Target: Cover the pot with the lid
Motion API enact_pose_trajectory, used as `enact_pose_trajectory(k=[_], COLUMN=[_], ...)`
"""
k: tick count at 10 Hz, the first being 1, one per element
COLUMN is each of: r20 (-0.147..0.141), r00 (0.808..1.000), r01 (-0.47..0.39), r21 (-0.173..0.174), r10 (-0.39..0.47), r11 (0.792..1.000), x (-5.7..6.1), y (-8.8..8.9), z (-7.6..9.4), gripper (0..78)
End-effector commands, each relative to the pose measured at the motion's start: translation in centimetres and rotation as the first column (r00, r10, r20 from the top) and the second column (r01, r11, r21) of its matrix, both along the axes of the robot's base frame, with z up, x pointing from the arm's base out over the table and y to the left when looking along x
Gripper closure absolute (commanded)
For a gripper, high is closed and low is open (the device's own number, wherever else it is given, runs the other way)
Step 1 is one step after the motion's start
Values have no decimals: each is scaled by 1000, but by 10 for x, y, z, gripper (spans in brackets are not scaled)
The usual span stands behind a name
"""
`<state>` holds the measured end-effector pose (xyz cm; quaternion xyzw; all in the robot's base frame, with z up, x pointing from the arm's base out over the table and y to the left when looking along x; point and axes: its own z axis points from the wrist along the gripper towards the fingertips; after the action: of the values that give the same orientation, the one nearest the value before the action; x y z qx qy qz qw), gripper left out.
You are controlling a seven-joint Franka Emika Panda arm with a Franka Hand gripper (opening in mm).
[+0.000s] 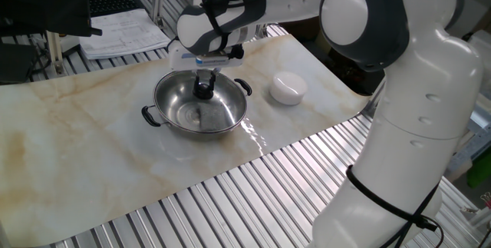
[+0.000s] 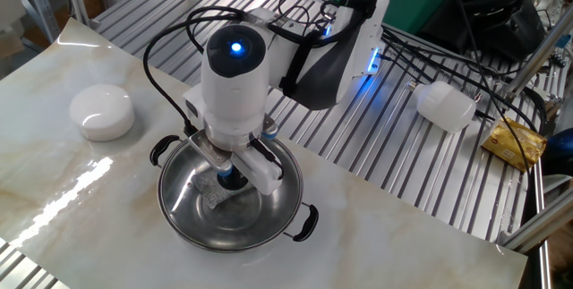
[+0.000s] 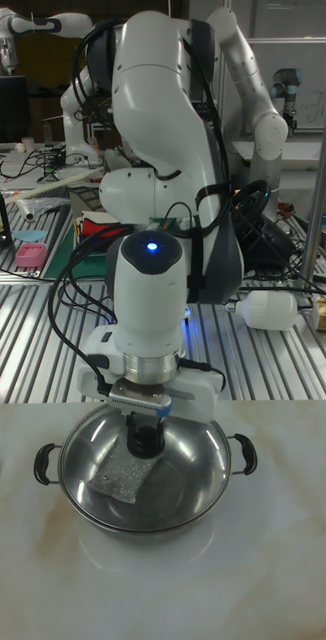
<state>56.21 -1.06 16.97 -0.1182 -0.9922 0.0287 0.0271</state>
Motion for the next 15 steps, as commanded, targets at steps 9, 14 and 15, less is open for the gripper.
enact_pose_trajectory(k=[9, 14, 15], r20=[32, 49, 56], r00=[999, 998, 998], r01=[20, 33, 38], r21=[11, 9, 9], r10=[-20, -34, -38], r11=[1000, 999, 999], x=[3, 3, 3], y=[0, 0, 0], z=[3, 2, 2], gripper=[764, 764, 764])
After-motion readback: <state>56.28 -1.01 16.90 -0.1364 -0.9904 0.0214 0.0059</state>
